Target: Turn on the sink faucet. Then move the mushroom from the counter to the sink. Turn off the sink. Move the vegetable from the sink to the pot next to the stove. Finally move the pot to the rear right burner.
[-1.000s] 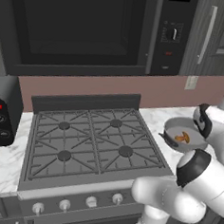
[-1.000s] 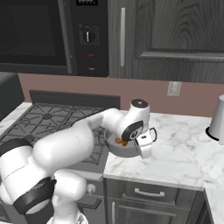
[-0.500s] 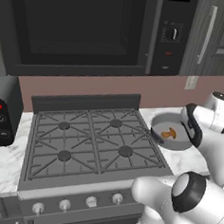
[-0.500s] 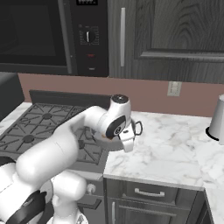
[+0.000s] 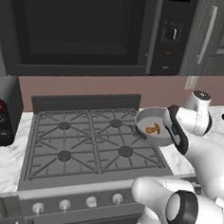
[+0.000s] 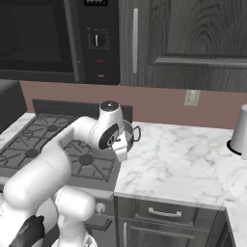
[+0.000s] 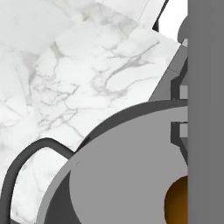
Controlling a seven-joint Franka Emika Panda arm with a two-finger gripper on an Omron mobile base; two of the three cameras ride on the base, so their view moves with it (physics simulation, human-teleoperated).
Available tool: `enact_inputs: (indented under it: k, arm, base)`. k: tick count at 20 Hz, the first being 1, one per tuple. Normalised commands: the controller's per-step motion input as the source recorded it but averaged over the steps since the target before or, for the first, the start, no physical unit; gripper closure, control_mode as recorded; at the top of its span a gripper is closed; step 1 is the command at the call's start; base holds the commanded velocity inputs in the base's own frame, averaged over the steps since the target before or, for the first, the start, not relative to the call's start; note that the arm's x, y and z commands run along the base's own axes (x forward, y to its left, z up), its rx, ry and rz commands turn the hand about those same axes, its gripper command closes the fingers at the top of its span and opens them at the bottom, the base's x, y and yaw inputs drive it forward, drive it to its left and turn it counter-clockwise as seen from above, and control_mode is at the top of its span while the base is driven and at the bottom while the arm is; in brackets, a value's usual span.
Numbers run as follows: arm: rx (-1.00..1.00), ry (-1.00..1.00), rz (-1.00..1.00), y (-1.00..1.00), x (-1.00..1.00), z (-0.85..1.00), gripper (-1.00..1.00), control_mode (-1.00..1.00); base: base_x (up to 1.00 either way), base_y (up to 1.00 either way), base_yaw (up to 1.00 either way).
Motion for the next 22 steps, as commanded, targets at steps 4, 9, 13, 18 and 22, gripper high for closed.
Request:
enact_inputs:
  k: [4, 9, 13, 18, 22]
  arm:
    - [0.0, -0.01, 0.0, 0.5, 0.39, 0.14, 1.0, -1.0]
    - [0.0, 0.0, 0.0, 0.42, 0.55, 0.14, 1.0, -1.0]
    - [0.0, 0.0, 0.0, 0.38, 0.61, 0.08, 1.0, -1.0]
    - [0.0, 0.0, 0.0, 0.31, 0.6, 0.03, 1.0, -1.0]
    - [0.0, 0.0, 0.0, 0.29, 0.5, 0.0, 1.0, -1.0]
  base:
    - [0.0, 0.0, 0.0]
    - [0.0, 0.0, 0.0]
    - [0.0, 0.0, 0.0]
    - [0.0, 0.0, 0.0]
    - [0.0, 0.0, 0.0]
